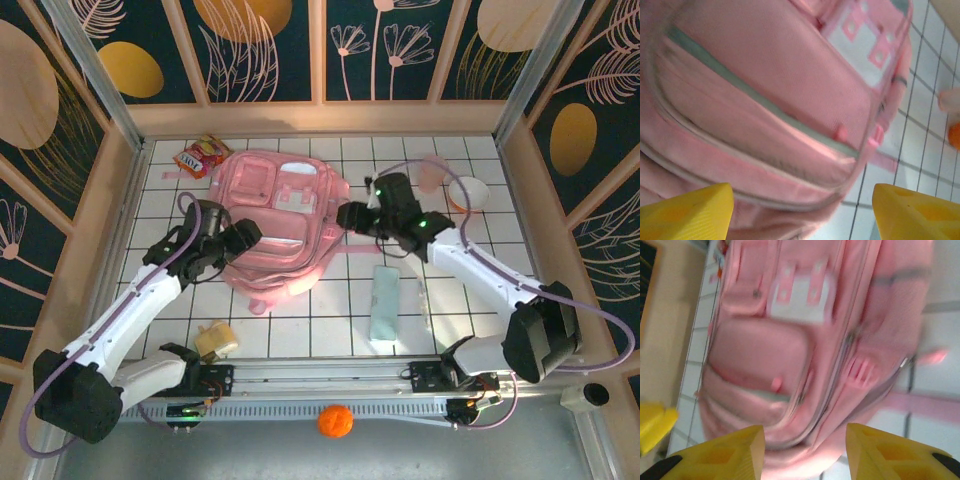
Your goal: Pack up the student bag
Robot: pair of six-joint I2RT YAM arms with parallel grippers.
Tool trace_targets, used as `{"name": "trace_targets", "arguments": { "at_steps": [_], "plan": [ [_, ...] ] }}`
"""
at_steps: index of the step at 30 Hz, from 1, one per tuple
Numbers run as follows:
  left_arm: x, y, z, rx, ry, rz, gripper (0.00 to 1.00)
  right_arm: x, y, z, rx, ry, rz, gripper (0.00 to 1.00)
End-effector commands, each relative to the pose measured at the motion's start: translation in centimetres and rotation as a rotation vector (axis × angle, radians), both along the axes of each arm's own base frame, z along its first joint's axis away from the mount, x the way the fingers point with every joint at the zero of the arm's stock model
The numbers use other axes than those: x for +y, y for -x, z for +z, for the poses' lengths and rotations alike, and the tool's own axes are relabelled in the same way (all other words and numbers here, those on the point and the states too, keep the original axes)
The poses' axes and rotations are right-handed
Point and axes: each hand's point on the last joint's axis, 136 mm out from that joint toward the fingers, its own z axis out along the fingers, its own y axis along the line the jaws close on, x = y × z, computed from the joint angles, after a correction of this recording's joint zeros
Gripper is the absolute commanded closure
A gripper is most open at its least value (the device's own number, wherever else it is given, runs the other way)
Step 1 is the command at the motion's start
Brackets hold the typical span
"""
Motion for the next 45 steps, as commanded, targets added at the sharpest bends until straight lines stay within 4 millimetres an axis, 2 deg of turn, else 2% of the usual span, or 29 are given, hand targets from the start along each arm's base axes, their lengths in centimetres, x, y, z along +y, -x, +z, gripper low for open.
{"name": "trace_targets", "arguments": {
  "at_steps": [1,3,5,7,9,12,17,22,26,31,34,36,39,43,45],
  "plan": [
    [2.7,-2.0,-0.5,-0.063,-0.024,0.102,0.29,1.5,3.4,-3.9,0.232,-0.074,-0.122,0.54],
    [3.9,-2.7,-1.0,-0.08,-0.091,0.123,0.31,2.8,5.2,-5.5,0.299,-0.092,-0.141,0.54],
    [3.9,-2.7,-2.1,-0.055,-0.112,0.112,0.32,3.5,6.0,-6.8,0.346,-0.092,-0.17,0.52],
    [3.1,-2.5,-3.6,-0.021,-0.083,0.073,0.33,4.3,6.2,-7.6,0.363,-0.102,-0.165,0.52],
    [1.7,-1.6,-5.6,0.032,-0.015,0.027,0.38,5.0,5.9,-8.0,0.359,-0.117,-0.158,0.54],
    [0.4,0.1,-7.5,0.089,0.082,0.004,0.4,5.7,5.1,-8.3,0.343,-0.144,-0.16,0.58],
    [-0.4,2.5,-7.5,0.053,0.162,-0.022,0.4,6.0,4.3,-9.4,0.344,-0.144,-0.149,0.6],
    [-3.7,4.8,-9.0,0.12,0.222,-0.12,0.39,5.4,4.7,-10.2,0.352,-0.125,-0.159,0.61],
    [-5.1,4.8,-7.9,0.111,0.203,-0.193,0.38,4.0,5.4,-10.8,0.356,-0.093,-0.178,0.6],
    [-5.4,5.6,-7.8,0.139,0.197,-0.224,0.38,2.0,6.6,-11.4,0.363,-0.095,-0.22,0.6],
    [-5.4,5.0,-5.8,0.069,0.176,-0.245,0.34,1.4,6.7,-10.3,0.316,-0.106,-0.223,0.58],
    [-5.1,4.0,-3.3,-0.046,0.144,-0.258,0.31,1.1,6.2,-8.3,0.225,-0.092,-0.216,0.57],
    [-4.3,2.1,0.4,-0.232,0.048,-0.272,0.33,-0.3,5.3,-5.7,0.104,-0.022,-0.219,0.55],
    [-3.9,-0.8,5.9,-0.512,-0.245,-0.423,0.34,-2.6,3.8,-1.2,-0.104,0.055,-0.242,0.53],
    [-4.9,-1.4,8.0,-0.619,-0.378,-0.588,0.34,-3.5,3.4,1.0,-0.202,0.063,-0.243,0.53]
  ]
}}
